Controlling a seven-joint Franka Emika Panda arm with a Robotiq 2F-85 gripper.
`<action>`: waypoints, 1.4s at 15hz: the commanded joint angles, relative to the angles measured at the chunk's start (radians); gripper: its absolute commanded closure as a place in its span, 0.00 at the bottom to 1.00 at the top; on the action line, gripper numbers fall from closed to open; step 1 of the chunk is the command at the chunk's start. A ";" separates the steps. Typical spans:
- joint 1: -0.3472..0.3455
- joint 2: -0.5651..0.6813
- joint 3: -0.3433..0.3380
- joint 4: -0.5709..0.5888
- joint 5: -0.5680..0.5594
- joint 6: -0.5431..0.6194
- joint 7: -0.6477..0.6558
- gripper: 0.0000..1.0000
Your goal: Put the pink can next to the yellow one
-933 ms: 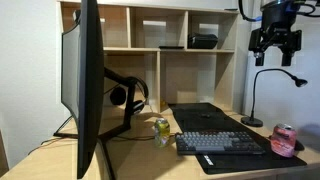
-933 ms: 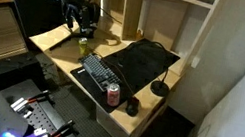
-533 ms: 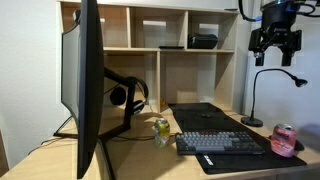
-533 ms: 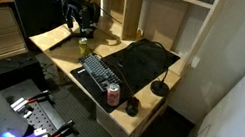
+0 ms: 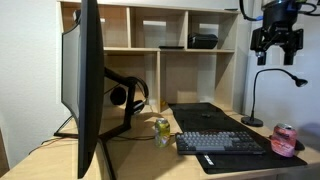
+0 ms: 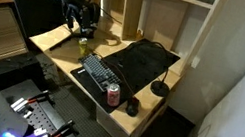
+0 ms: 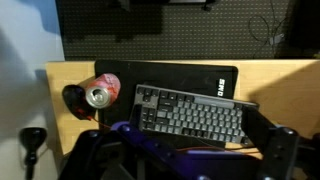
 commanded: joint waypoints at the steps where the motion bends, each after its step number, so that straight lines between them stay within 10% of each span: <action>1: -0.082 0.034 -0.101 0.179 -0.015 -0.204 0.017 0.00; 4: -0.137 0.125 -0.220 0.364 0.009 -0.352 -0.005 0.00; 10: -0.118 0.042 -0.166 0.256 -0.008 -0.269 0.003 0.00; 18: -0.171 0.015 -0.041 -0.069 -0.017 -0.012 0.524 0.00; 21: -0.158 0.067 -0.040 -0.021 -0.009 -0.045 0.505 0.00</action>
